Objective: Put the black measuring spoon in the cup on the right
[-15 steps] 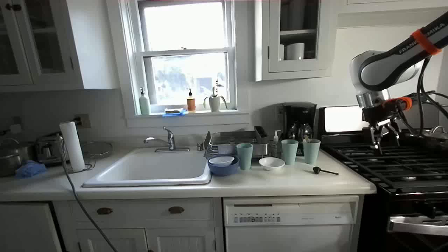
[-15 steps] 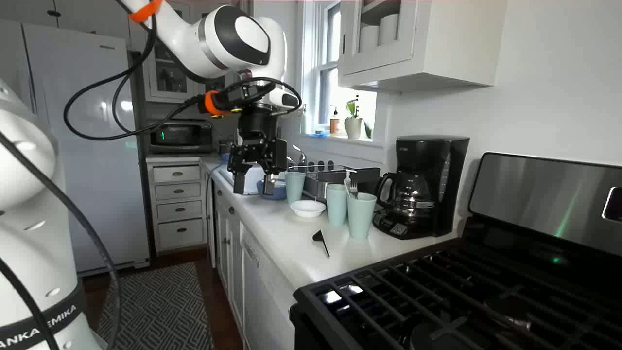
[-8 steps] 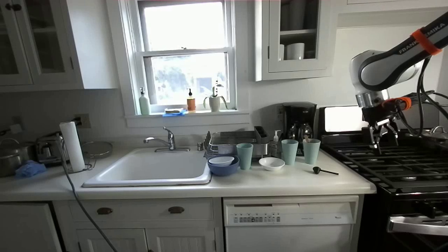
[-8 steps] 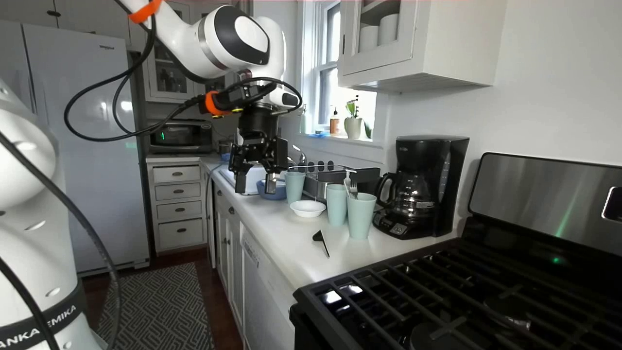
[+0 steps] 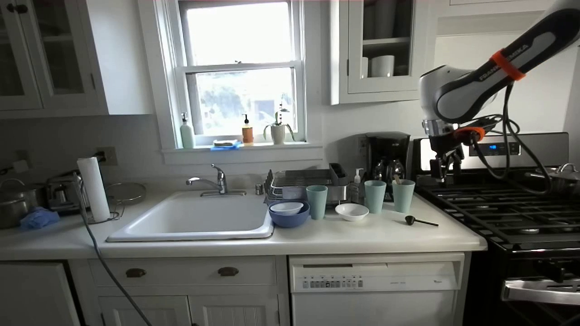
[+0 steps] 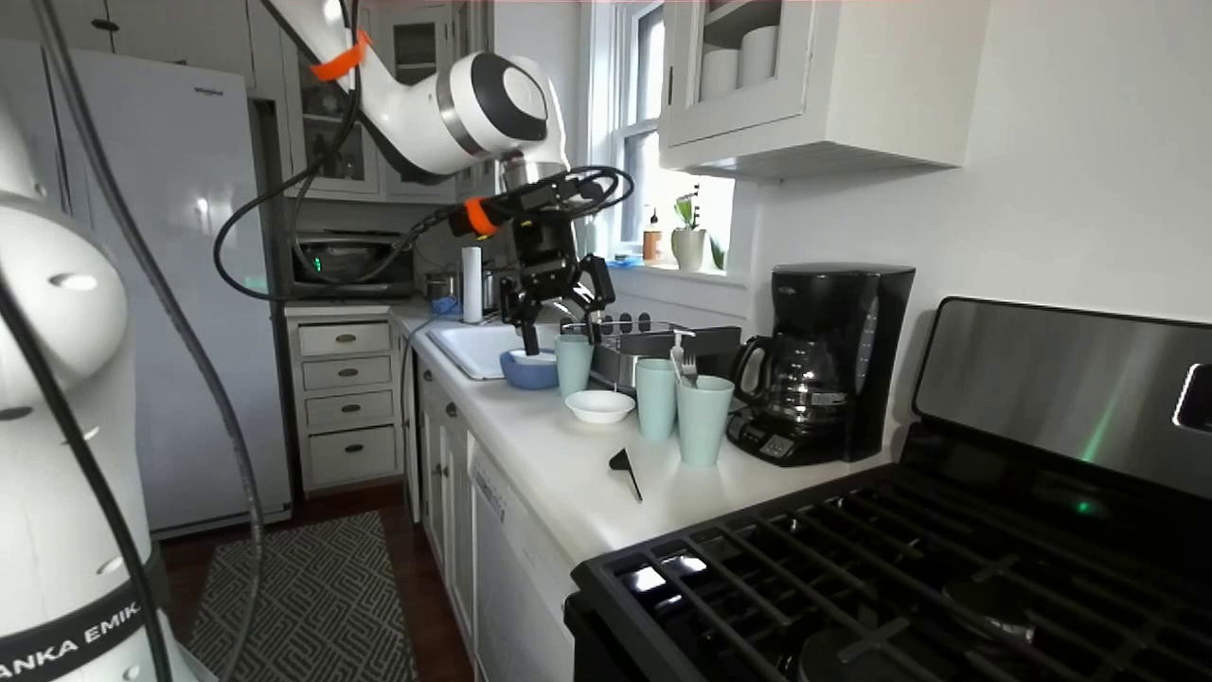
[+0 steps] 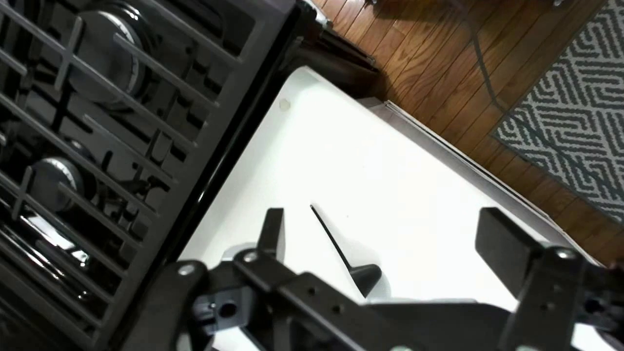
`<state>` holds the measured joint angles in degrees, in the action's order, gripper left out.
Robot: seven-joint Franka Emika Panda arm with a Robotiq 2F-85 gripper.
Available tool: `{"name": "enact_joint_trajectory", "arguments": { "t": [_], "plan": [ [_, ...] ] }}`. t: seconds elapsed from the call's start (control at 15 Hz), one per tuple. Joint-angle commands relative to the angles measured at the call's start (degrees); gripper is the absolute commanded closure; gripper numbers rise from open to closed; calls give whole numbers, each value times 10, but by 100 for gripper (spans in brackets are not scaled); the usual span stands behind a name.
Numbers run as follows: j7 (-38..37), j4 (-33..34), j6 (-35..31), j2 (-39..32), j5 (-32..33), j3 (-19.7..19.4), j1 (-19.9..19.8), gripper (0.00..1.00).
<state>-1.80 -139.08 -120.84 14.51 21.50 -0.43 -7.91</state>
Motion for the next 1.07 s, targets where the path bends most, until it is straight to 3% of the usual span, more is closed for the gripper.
{"name": "enact_joint_trajectory", "arguments": {
  "t": [0.0, 0.33, 0.73, 0.8, 0.87, 1.0],
  "plan": [
    [52, 55, -43, -100, 28, -15, 9, 0],
    [110, 57, -149, -178, 62, -35, 5, 0],
    [98, 58, -312, -258, 144, -69, 3, 0],
    [161, 51, -328, -259, 85, -61, -9, 0],
    [118, 47, -301, -246, 107, -68, 7, 0],
    [124, 47, -306, -254, 105, -72, 6, 0]
  ]
}}
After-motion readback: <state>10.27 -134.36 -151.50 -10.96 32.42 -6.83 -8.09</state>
